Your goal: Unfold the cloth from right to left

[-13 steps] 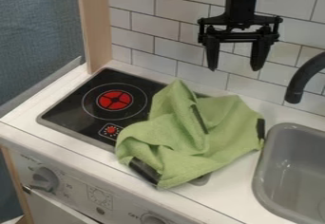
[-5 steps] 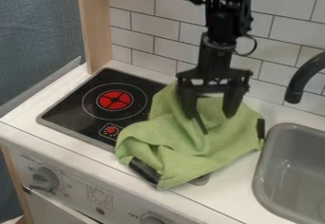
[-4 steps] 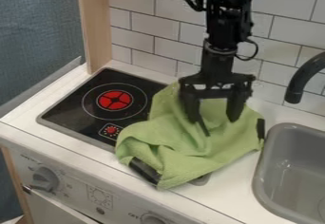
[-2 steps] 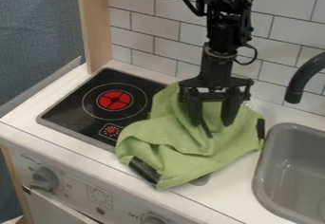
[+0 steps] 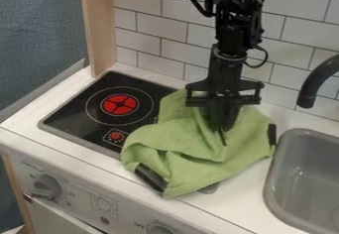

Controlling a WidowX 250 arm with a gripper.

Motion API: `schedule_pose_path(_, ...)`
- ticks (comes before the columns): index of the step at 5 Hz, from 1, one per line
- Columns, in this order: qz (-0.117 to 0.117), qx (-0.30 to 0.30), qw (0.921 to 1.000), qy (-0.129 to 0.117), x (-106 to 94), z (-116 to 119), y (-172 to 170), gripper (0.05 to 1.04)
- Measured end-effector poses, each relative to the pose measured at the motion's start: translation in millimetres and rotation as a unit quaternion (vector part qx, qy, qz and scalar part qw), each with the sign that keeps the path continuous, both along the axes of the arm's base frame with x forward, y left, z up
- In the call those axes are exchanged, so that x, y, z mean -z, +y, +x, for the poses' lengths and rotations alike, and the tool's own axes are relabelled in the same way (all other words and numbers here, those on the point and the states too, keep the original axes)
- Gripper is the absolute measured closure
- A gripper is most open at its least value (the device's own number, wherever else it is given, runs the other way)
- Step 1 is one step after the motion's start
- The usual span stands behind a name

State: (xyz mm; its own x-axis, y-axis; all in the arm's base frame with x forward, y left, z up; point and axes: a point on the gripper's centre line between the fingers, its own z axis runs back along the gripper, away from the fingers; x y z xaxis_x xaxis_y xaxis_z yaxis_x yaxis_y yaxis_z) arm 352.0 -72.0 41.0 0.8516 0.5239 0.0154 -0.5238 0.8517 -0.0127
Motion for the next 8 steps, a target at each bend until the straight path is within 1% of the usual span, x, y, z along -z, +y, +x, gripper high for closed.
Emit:
schedule_pose_path(1,0.0,-0.005,1.0,0.0,-0.3,0.2,0.0,1.031)
schedule_pose_path(3,0.001,0.0,1.0,0.003,0.9,-0.9,1.0,1.035)
schedule_pose_path(4,0.002,-0.003,1.0,0.001,-4.4,-6.1,7.7,1.035)
schedule_pose_path(5,-0.004,-0.01,0.9997,-0.022,-24.4,-6.8,14.0,1.035)
schedule_pose_path(6,-0.011,-0.046,0.9982,-0.037,-39.9,-7.5,40.5,1.035)
schedule_pose_path(8,-0.009,-0.077,0.9964,-0.034,-48.7,-5.5,76.6,1.035)
